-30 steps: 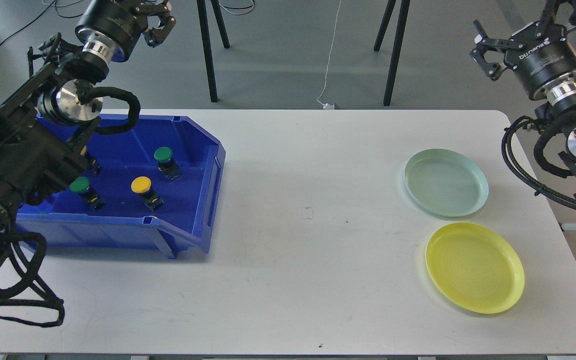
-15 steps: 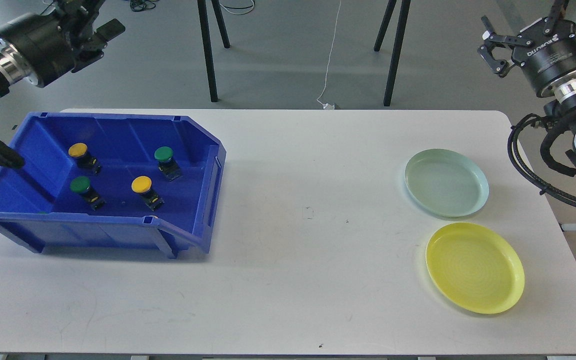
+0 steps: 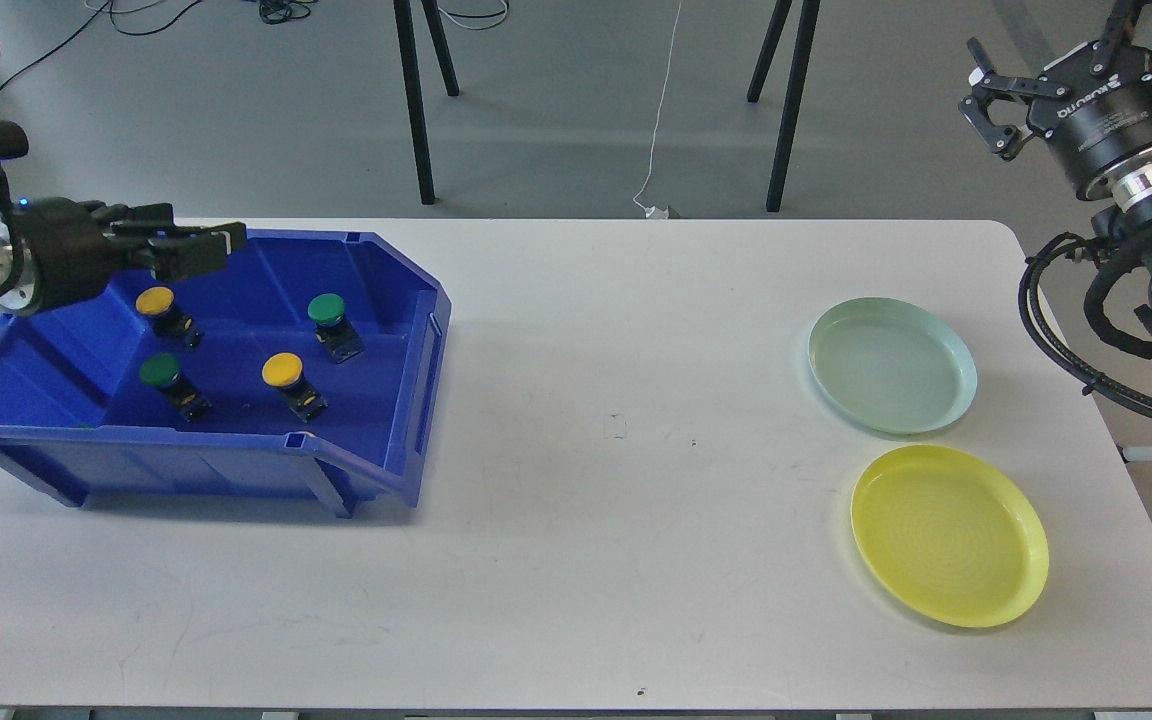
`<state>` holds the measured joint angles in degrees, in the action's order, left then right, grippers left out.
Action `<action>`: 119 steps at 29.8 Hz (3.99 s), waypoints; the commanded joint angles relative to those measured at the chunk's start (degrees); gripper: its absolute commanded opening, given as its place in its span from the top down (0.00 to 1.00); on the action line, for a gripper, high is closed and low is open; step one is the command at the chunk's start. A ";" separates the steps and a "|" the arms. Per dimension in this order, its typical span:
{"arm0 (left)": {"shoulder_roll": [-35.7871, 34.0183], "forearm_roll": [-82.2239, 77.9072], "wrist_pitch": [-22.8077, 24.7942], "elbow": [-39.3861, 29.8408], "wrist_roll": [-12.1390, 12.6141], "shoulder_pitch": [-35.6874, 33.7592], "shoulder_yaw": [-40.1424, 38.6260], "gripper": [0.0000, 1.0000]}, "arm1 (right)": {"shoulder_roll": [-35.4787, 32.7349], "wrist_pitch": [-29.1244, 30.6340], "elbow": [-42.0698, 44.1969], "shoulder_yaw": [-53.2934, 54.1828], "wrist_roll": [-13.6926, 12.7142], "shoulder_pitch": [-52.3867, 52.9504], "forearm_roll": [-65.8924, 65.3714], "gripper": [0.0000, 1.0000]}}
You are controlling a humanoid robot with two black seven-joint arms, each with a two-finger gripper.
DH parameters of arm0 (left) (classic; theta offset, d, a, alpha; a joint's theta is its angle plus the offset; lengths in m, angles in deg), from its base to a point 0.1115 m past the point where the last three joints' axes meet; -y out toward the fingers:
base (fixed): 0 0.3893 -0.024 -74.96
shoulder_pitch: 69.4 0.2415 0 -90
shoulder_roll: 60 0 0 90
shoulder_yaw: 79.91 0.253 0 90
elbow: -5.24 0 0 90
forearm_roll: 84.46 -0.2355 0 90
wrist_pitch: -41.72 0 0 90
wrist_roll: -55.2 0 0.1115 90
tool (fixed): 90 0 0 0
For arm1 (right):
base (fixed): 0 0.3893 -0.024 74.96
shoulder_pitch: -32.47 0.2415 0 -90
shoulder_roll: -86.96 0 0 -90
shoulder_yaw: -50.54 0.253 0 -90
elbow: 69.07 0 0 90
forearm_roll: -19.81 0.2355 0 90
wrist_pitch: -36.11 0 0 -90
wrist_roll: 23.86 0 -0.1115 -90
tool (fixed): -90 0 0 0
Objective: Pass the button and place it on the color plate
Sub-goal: 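Reach the left gripper into the blue bin toward a green button, then grasp the green button with the left gripper and lift it, then bring the green button to the right gripper and hand it over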
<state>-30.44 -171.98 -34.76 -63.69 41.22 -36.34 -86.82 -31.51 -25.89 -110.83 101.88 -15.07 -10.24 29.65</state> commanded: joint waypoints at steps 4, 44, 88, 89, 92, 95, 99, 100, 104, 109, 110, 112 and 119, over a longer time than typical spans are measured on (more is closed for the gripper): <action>-0.65 -1.25 -0.16 3.79 0.01 3.67 2.26 0.11 | 0.88 0.00 -0.17 0.07 0.00 -0.18 0.00 0.01; 8.84 -3.36 -0.43 18.21 -2.10 7.81 5.07 0.42 | 1.50 0.00 0.01 -0.02 0.00 0.52 0.00 0.01; -1.39 17.02 3.62 -9.12 -5.37 -8.81 -15.40 0.72 | -7.90 0.00 -10.35 0.07 0.00 -2.02 0.09 0.01; 1.43 17.73 2.57 -9.12 -4.66 -8.54 -16.02 0.72 | -8.78 0.00 -12.10 0.16 0.00 -2.55 0.09 0.01; 10.57 18.79 -2.78 -8.33 -4.47 -8.28 -16.46 0.75 | -10.02 0.00 -17.73 0.16 0.08 -5.79 0.09 0.01; 20.58 18.70 -7.27 -5.70 -4.30 -8.02 -16.46 0.76 | -10.11 -0.05 -22.30 -0.45 0.08 -9.22 -0.43 0.02; 32.28 17.82 -10.09 -1.48 -4.30 -6.88 -16.55 0.76 | -9.49 -6.01 -26.00 -0.89 0.08 -11.25 -4.90 0.03; 34.74 17.56 -11.05 0.01 -4.30 -6.61 -16.73 0.76 | -9.40 -7.07 -26.79 -0.89 0.08 -11.60 -6.66 0.05; 41.44 15.80 -12.64 5.72 -4.74 -6.35 -16.11 0.76 | -8.09 -8.31 -28.56 -0.98 0.08 -12.05 -10.36 0.09; 47.59 15.10 -12.64 10.38 -4.74 -5.55 -15.76 0.76 | -4.14 -10.50 -31.63 -1.86 0.08 -13.19 -12.29 0.09; 48.47 15.18 -12.64 11.78 -4.74 -5.47 -15.76 0.76 | -3.35 -11.03 -32.07 -2.21 0.08 -13.28 -13.17 0.09; 49.79 15.19 -12.64 13.72 -4.82 -5.47 -15.67 0.76 | -2.20 -11.39 -32.07 -2.65 0.08 -13.28 -14.06 0.08; 51.20 15.19 -12.64 14.43 -4.65 -5.47 -15.76 0.76 | -0.18 -11.04 -32.07 -4.32 0.17 -12.93 -14.85 0.09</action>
<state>20.30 -156.80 -47.41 -49.44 36.40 -41.81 -102.57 -32.22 -37.23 -142.90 97.82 -14.97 -23.50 14.98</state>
